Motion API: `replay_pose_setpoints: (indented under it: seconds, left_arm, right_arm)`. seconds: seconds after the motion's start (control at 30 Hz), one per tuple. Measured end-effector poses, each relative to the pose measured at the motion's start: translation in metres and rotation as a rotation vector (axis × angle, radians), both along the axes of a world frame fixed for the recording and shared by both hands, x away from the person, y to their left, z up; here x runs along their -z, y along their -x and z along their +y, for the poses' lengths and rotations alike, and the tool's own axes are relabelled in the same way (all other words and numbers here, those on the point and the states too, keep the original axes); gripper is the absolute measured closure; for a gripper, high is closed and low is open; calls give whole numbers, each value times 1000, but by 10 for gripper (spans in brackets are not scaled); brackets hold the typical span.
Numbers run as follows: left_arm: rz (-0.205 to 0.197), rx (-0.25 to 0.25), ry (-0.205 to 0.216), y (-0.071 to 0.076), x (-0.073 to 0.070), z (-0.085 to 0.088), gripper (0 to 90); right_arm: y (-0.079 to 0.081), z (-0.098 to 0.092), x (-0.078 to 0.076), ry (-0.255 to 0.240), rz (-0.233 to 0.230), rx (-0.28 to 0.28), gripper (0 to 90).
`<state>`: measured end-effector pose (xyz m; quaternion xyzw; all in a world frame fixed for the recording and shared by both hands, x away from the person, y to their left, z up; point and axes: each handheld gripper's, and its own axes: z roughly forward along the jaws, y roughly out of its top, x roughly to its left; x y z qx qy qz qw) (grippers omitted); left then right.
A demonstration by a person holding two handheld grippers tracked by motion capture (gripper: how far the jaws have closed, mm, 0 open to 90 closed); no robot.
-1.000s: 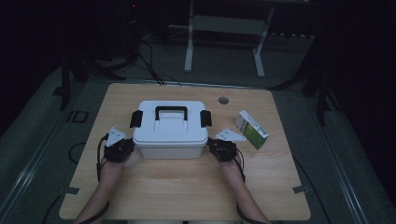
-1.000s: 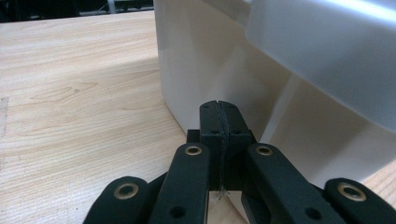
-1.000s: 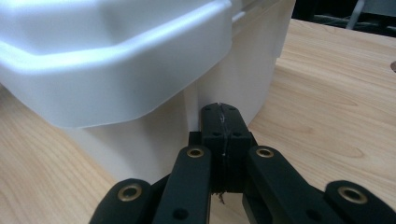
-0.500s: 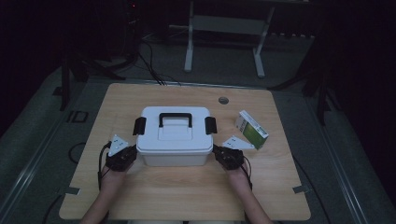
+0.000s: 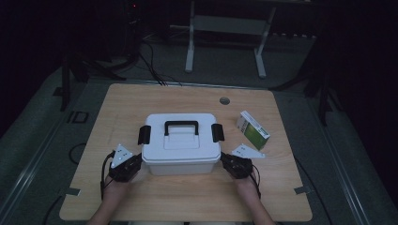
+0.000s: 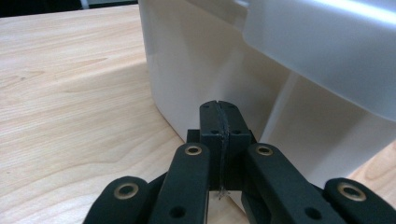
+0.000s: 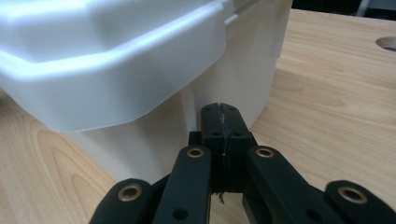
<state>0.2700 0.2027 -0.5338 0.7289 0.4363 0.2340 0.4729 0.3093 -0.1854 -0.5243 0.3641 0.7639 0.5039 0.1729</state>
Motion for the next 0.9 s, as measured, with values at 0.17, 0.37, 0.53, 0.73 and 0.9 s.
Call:
replay_pose_setpoints:
  seconds: [0.17, 0.37, 0.53, 0.73, 0.9]
  left_arm:
    - [2, 27, 1, 7, 0, -4, 894]
    - [9, 48, 24, 16, 1, -9, 894]
    - [11, 75, 23, 23, 1, -12, 894]
    - [17, 92, 27, 28, 0, -16, 894]
    - [25, 116, 26, 33, 0, -18, 893]
  right_arm:
    - [10, -7, 0, -8, 5, 6, 900]
    - [20, -14, 0, -5, 1, -1, 900]
    - [28, -23, 0, -15, 12, -4, 900]
    - [36, -28, 1, -19, 14, 0, 900]
    - [47, -34, 1, -29, 23, -3, 900]
